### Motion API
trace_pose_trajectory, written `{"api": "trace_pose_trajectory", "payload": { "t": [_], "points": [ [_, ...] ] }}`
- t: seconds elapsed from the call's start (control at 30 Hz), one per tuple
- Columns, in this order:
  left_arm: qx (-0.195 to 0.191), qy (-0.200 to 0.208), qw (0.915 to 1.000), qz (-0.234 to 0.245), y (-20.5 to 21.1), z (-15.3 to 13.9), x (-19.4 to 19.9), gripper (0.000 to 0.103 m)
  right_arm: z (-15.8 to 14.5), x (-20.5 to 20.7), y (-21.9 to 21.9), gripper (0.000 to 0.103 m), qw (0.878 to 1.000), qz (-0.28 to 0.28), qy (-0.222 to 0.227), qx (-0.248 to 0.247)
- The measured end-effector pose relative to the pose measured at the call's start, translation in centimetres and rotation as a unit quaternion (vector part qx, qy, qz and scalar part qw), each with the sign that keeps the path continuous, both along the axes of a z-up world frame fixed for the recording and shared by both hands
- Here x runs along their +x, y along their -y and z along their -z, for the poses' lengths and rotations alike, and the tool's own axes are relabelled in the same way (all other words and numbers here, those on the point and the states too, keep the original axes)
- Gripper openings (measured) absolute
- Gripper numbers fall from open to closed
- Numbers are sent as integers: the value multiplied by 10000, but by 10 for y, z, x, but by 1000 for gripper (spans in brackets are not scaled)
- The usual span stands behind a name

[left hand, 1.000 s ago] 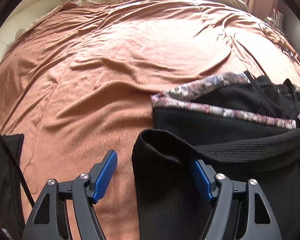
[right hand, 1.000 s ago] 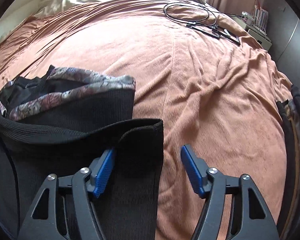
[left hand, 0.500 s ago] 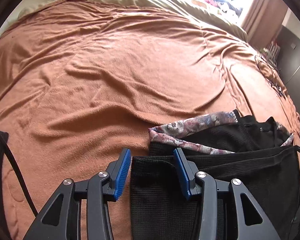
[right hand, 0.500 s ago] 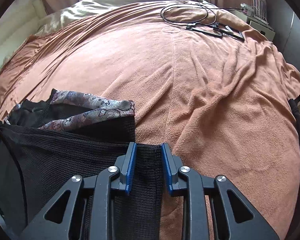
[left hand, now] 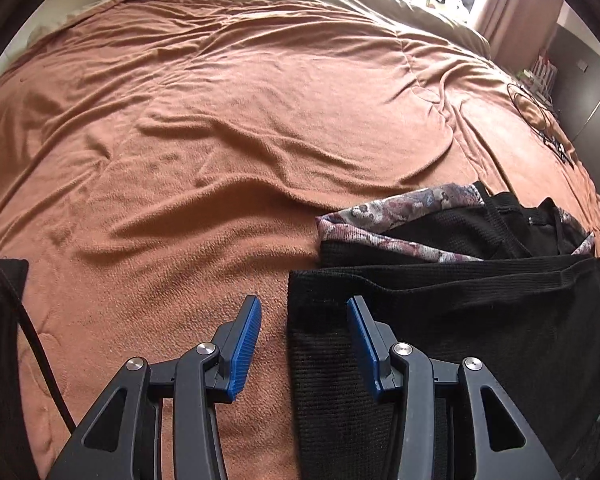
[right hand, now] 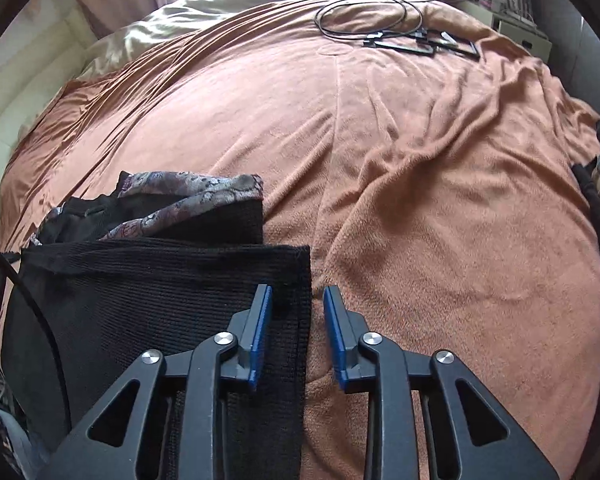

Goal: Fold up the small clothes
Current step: 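Grasp the new folded edge of the shirt with both grippers, then fold the held edge over again toward the trimmed collar with both grippers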

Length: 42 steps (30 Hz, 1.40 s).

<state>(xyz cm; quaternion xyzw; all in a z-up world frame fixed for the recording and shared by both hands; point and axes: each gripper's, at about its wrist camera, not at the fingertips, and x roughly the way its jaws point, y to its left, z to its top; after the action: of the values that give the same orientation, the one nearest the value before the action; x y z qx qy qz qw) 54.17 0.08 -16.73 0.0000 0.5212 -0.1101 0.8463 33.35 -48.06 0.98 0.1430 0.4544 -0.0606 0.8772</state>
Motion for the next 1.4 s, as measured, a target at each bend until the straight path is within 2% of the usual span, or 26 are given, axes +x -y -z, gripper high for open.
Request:
{"api": "trace_pose_trajectory", "payload": {
  "t": [0.1,0.23,0.37,0.57,0.63,0.67,0.7,0.8,1.07,1.4],
  "points": [
    [-28,-68,10000,-30,2,13,2,46,0,5,-7,25,9998,-80,7,-163],
    [-148,-9,9999,-8,4,13,4,34,2,14,-15,25,9995,-152,60,-271],
    [-148,-1,9999,48,8,12,6,20,9,24,-17,25,9992,-123,-78,-359],
    [-73,51,9999,-55,10,7,5,10,10,27,-13,25,9993,136,-206,-281],
    [-29,79,9999,-90,9,6,3,8,11,28,-16,25,9991,85,-225,-336],
    [-8,99,9998,-143,8,3,2,7,11,29,-17,21,9992,65,-215,-318],
    [10,129,9997,-187,7,0,1,7,11,29,-16,12,9995,34,-203,-256],
    [24,313,9990,-322,6,-17,-8,7,2,24,-18,5,9994,32,-83,-325],
    [78,838,9955,-425,6,-72,-25,6,-49,-11,-20,5,9973,122,575,-444],
    [131,1322,9895,-567,16,-111,-12,6,-93,-21,-20,5,9924,331,952,-700]
  ]
}}
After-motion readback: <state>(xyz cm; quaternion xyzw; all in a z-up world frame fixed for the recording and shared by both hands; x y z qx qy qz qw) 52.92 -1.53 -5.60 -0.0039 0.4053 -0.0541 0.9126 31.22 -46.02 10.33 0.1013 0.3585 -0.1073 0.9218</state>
